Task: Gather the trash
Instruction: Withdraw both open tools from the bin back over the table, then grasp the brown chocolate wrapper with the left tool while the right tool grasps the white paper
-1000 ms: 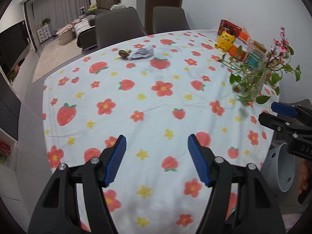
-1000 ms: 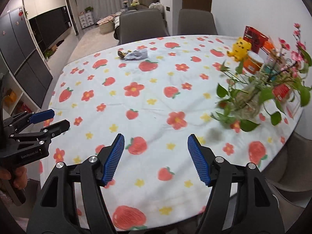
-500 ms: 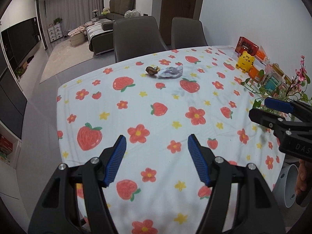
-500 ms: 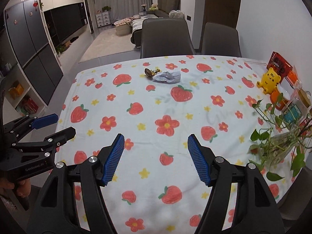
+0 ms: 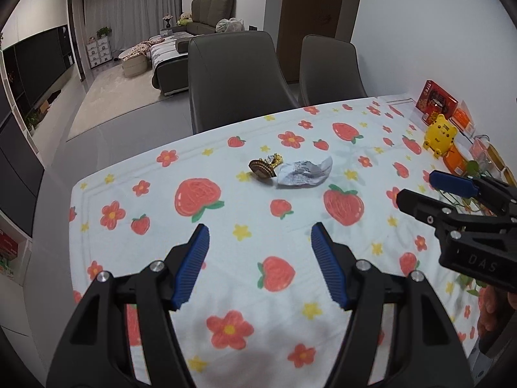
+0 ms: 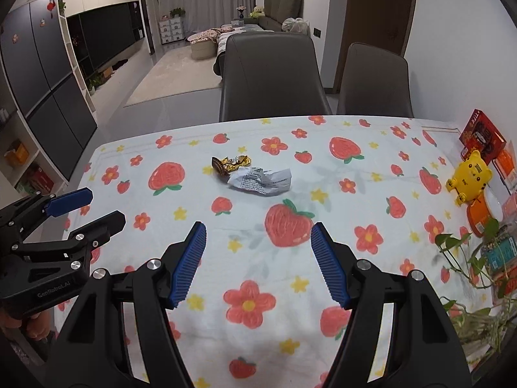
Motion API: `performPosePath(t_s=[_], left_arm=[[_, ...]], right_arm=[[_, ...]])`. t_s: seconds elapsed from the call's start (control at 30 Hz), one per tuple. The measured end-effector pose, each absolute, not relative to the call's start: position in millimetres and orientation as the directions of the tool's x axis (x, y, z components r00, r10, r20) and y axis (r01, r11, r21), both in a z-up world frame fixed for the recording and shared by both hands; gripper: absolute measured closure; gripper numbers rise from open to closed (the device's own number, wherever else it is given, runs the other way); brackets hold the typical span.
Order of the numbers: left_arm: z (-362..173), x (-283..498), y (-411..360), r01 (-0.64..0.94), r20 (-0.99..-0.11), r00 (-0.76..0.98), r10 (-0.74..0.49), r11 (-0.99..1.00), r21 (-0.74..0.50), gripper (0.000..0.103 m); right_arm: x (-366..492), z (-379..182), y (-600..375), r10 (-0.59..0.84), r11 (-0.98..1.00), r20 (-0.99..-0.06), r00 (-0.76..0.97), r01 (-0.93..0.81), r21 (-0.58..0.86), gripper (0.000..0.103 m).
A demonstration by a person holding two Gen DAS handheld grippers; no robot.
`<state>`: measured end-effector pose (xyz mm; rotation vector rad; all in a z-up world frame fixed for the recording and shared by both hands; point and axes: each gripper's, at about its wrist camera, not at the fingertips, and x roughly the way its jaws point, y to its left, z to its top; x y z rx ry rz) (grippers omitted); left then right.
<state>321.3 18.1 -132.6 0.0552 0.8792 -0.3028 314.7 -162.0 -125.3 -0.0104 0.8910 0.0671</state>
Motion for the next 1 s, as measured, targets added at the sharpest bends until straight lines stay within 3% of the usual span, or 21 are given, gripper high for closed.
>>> performPosePath(t_s=[0.3,0.7,0.77,0.83,0.9,1.0], left_arm=[[-179.6,408.1,-8.9,0.281,-0.786,0.572,-0.234,0.956,-0.081,0.037],[-233.9,472.4,-21.3,0.291,-0.804,0.548,-0.232,0.954,-0.077,0.040],[-240.6,477.9,-19.9,0.294,-0.809,0.537,-0.238,0.952,-0.085,0.050],[-246.3,480.9,-18.0,0.294,-0.815,0.521,-0.254,0.950,-0.108,0.059],[-251.0,482.0,-18.3,0.299,-0.820,0.506,-0.267,0.946,-0.123,0.072],[-255.4,481.3,-20.0,0.310,-0.822,0.499,-0.276,0.942,-0.128,0.080]], right_arm=[[403.5,-185.6,-180.1,0.042,0.999,-0.812,0.582,-0.036,0.026,0.038],[461.4,-237.8,-179.3,0.068,0.997,-0.837,0.542,-0.067,0.038,0.038],[462.3,-244.2,-174.8,0.069,0.996,-0.842,0.535,-0.083,0.029,0.039],[461.8,-249.6,-170.6,0.079,0.995,-0.846,0.527,-0.099,0.031,0.053],[460.0,-250.9,-168.1,0.075,0.995,-0.841,0.535,-0.100,0.026,0.055],[458.3,-247.9,-167.0,0.089,0.994,-0.833,0.545,-0.104,0.038,0.064]])
